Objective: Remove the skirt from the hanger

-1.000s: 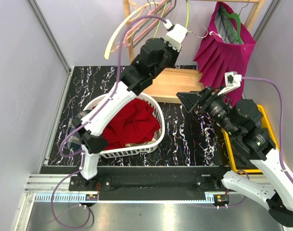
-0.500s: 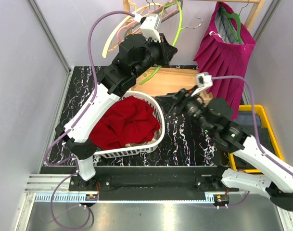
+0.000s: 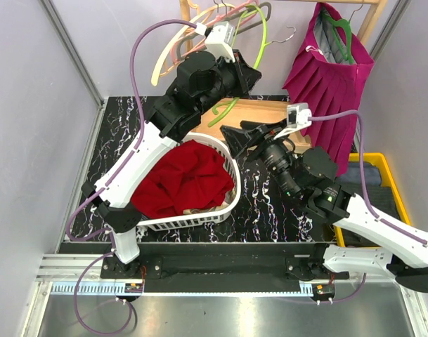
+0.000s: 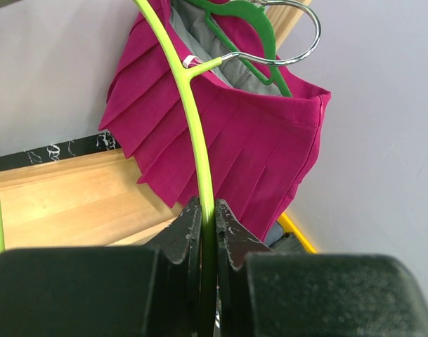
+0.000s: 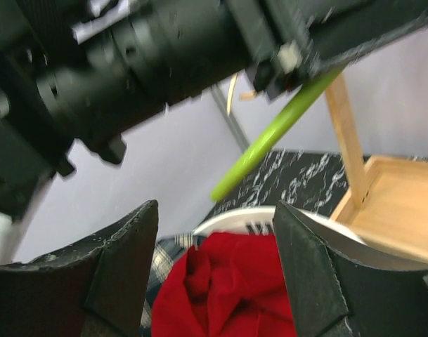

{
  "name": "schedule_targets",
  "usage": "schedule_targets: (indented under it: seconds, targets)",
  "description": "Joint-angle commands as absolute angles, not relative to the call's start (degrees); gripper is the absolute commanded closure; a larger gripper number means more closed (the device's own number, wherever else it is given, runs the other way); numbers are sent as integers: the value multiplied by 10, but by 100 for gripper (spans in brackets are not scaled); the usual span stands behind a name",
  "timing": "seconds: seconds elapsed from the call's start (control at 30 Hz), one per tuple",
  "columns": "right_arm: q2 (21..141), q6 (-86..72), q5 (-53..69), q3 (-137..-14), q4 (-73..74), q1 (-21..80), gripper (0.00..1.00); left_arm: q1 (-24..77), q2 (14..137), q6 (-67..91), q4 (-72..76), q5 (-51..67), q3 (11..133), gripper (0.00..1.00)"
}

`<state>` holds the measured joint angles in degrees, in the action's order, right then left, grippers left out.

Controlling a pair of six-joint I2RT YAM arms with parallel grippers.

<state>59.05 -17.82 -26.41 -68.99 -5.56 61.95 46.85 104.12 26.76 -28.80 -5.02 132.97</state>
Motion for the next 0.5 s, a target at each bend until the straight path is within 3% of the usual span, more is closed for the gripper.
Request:
schedule_targets:
  seconds: [0.0,0.47]
  targets:
    - [609,-137,-335,-718,-155,622,26,475,1036,278,-235,-66,1340,100]
    - [660,-182,-330,-780,-120,623,34,488,1015,286,-244,-53,1347,100]
